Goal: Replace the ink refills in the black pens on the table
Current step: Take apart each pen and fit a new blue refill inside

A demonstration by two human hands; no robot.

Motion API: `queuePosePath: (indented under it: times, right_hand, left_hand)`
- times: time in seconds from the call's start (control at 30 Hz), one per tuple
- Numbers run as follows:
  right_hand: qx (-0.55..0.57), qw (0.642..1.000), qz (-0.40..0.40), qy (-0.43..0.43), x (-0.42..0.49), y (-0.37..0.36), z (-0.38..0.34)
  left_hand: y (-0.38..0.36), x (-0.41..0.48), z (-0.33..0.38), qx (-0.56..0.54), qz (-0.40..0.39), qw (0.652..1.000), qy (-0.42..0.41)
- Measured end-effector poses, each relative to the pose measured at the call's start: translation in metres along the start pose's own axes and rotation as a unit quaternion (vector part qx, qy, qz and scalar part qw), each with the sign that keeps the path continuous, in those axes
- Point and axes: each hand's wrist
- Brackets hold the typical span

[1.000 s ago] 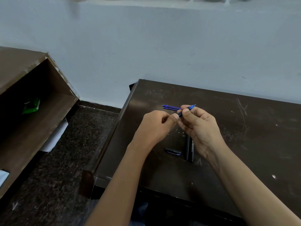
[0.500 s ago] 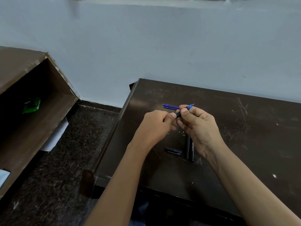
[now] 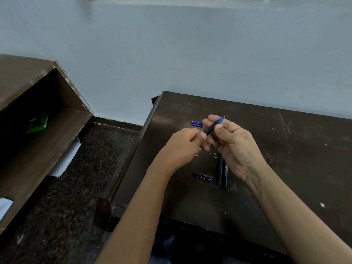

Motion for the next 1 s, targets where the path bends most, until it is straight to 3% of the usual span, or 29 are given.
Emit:
queuePosePath:
  times: [0.3,0.4,0.47,0.53,0.63,0.7,0.77,0.83,0.9,0.93,1.0]
  right_hand:
    - [-0.061,0.997,0.044,0.024,0.0,0.0,0.002]
    - [-0.079,0.996,0.04,0.003,0.001,0.002,0.003]
    - [-0.149,0.988,0.028,-0.01,0.003,0.007,0.006]
    - [-0.33,0.944,0.008,-0.004,0.002,0.014,0.014]
    - [-0.637,0.763,-0.105,0.006,-0.007,0.018,0.03]
    - [-0.727,0.659,-0.193,-0.013,-0.014,0.016,0.043]
    - [-0.756,0.603,-0.254,-0.004,-0.02,0.012,0.054]
    - [-0.769,0.57,-0.29,0.019,-0.023,0.01,0.06]
    - [-0.768,0.564,-0.302,0.036,-0.025,0.01,0.063]
    - [-0.757,0.581,-0.298,0.038,-0.024,0.011,0.062]
    - [-0.709,0.658,-0.252,0.043,-0.021,0.011,0.057]
  left_hand:
    - [0.001,-0.003,-0.001,-0.024,-0.003,1.0,-0.004]
    - [0.0,-0.003,0.0,0.012,0.014,1.0,0.002]
    - [0.0,-0.002,-0.002,0.062,0.06,0.996,0.011]
    - [0.002,0.0,-0.005,0.126,0.123,0.984,0.029]
    - [0.005,0.0,-0.009,0.175,0.168,0.969,0.048]
    - [0.004,-0.001,-0.008,0.179,0.17,0.968,0.054]
    - [0.003,-0.002,-0.007,0.181,0.168,0.968,0.053]
    - [0.003,-0.001,-0.007,0.193,0.166,0.966,0.051]
    - [0.002,-0.001,-0.006,0.203,0.162,0.964,0.053]
    - [0.002,-0.001,-0.006,0.203,0.16,0.964,0.055]
    - [0.002,-0.001,-0.006,0.199,0.156,0.966,0.06]
Point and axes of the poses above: each hand's wrist, its own x-axis towards the middle knuckle, its own y-axis out of the back of the hand, z = x × y, and after that the axes turned 10 degrees about y, right-handed
